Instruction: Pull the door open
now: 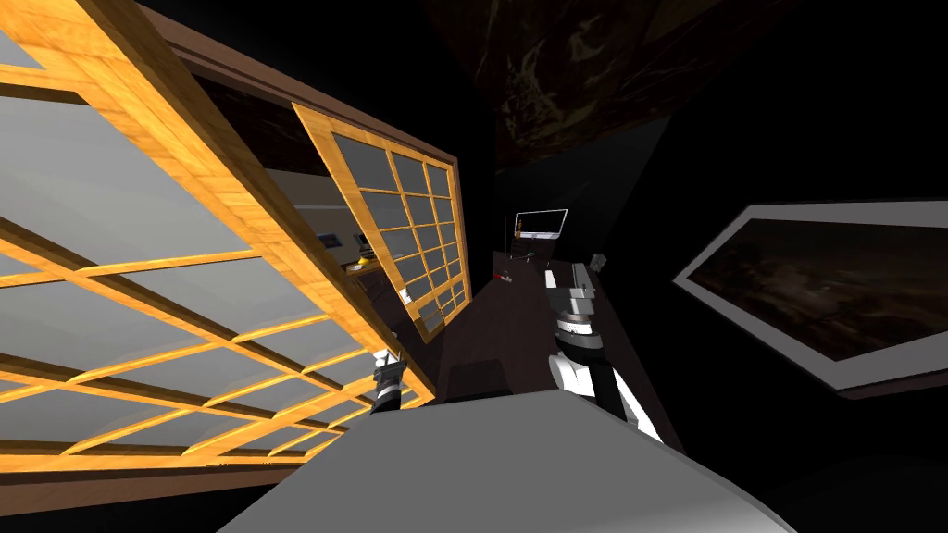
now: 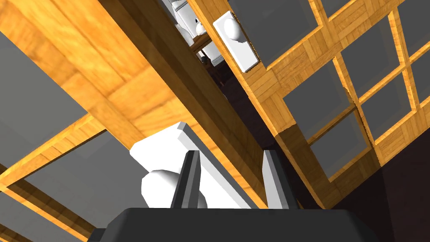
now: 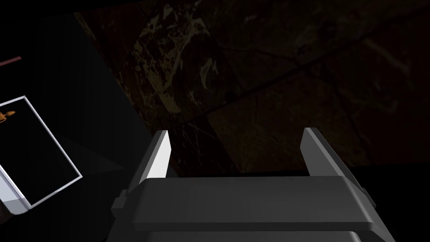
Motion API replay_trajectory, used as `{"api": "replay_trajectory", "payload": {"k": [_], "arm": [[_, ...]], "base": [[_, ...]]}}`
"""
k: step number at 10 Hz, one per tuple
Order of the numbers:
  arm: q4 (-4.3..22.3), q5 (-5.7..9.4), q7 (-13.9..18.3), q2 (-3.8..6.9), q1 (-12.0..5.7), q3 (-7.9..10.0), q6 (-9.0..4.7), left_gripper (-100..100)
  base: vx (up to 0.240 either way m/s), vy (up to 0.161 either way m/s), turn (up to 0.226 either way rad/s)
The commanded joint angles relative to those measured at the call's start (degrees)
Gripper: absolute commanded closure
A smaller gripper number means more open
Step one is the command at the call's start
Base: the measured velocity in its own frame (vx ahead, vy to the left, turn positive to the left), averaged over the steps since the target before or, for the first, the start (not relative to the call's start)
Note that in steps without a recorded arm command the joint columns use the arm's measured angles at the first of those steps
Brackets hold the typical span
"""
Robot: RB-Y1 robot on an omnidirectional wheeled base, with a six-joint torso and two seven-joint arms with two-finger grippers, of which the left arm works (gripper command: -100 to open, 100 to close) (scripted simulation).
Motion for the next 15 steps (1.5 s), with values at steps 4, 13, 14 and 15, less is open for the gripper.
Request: {"api": "replay_trajectory", "payload": {"k": [4,13,14,15], "arm": [[-1.5,2.87,6.3,0.84,0.79,-1.39,0.51,-100],[-3.8,7.34,18.5,1.01,0.20,-6.16,0.36,-100],[-4.0,7.72,19.6,1.02,0.15,-6.57,0.35,-100],[-4.1,7.98,20.3,1.03,0.12,-6.85,0.34,-100]], "base": [[-0.087,0.039,-0.068],[-0.103,0.032,-0.080],[-0.095,0.014,-0.056],[-0.078,0.020,-0.046]]}}
